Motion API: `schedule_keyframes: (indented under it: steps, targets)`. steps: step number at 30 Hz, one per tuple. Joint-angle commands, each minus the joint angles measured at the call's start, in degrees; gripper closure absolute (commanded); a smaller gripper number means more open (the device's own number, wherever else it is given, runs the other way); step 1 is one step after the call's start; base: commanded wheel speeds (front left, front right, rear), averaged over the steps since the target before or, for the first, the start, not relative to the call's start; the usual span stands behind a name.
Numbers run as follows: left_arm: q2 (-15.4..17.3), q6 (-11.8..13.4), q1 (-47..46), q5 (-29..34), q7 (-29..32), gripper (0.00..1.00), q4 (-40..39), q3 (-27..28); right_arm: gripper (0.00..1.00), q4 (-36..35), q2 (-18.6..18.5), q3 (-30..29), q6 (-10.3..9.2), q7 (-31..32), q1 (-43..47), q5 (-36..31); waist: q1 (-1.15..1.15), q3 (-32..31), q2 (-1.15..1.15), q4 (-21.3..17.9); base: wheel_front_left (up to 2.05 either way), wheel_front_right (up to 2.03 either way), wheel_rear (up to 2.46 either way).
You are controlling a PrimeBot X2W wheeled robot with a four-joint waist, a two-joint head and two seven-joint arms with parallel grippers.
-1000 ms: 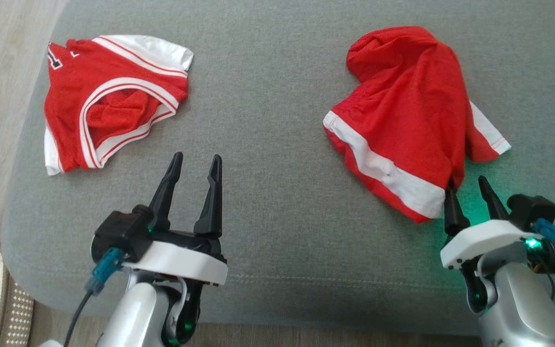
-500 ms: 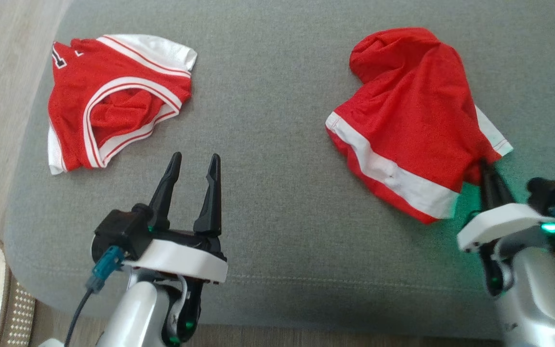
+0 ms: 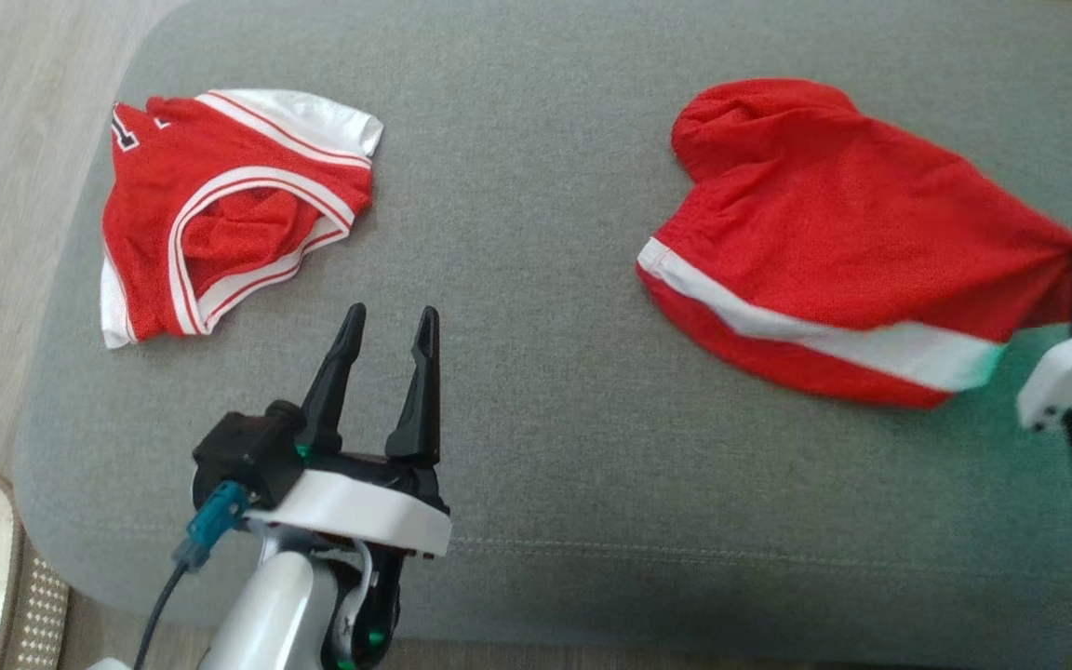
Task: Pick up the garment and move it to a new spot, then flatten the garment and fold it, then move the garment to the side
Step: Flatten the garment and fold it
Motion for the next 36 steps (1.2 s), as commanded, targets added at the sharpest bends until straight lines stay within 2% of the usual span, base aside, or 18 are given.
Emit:
schedule_keyframes:
  steps: [1, 5, 6, 7, 14, 19, 26, 31, 36]
  targets:
    - [0.12, 0.37, -1.74, -0.43, -0.45, 0.00, -2.34, 1.37, 1.00, -1.02, -1.80, -0.42, -0.01, 1.01, -3.30, -1.51, 0.00, 0.78, 0.00, 0.53, 0.00, 0.00, 0.00]
    - [0.12, 0.54, -2.38, -0.73, -0.45, 0.00, -2.45, 0.54, 1.00, 2.03, -2.90, -2.55, -0.01, 3.22, -6.04, -4.35, 0.00, 1.95, 0.00, 1.34, 0.00, 0.00, 0.00]
    - [0.12, 0.62, -2.52, -0.79, -0.45, 0.00, -2.43, 0.42, 0.80, 3.13, -3.13, -2.86, -0.01, 3.85, -6.50, -5.22, 0.00, 2.09, 0.00, 1.48, 0.00, 0.00, 0.00]
    - [0.12, 0.68, -2.64, -0.85, -0.45, 0.00, -2.40, 0.32, 0.00, 4.04, -3.20, -3.07, -0.01, 4.20, -6.93, -6.01, 0.00, 2.20, 0.00, 1.60, 0.00, 0.00, 0.00]
    - [0.12, 1.05, -3.11, -0.90, -0.45, 0.00, -2.02, 0.79, 0.00, 5.95, -1.09, -4.21, -0.01, 1.10, -8.69, -9.65, 0.00, 1.91, 0.00, 0.46, 0.00, 0.00, 0.00]
    - [0.12, 0.89, -3.33, -0.71, -0.45, 0.00, -1.88, 1.48, 0.00, 4.63, 1.82, -3.50, -0.01, -3.04, -8.14, -8.99, 0.00, 0.73, 0.00, -1.28, 0.00, 0.00, 0.00]
    - [0.12, 0.70, -3.05, -1.13, -0.45, 0.00, -2.48, 3.21, 0.00, -2.86, 6.36, 4.10, -0.01, -7.08, -1.36, -0.56, 0.00, -1.55, 0.00, -4.66, 0.00, 0.00, 0.00]
    - [0.12, 0.50, -2.92, -1.31, -0.45, 0.00, -2.57, 3.80, 0.00, -11.00, 8.03, 8.71, -0.01, -7.53, 7.18, 7.30, 0.00, -2.34, 0.00, -6.47, 0.00, 0.00, 0.00]
    - [0.11, 0.30, -2.88, -1.44, -0.45, 0.00, -2.31, 4.15, 0.00, -16.48, 8.84, 11.41, -0.01, -7.57, 14.34, 10.75, 0.00, -2.38, 0.00, -7.82, 0.00, 0.00, 0.00]
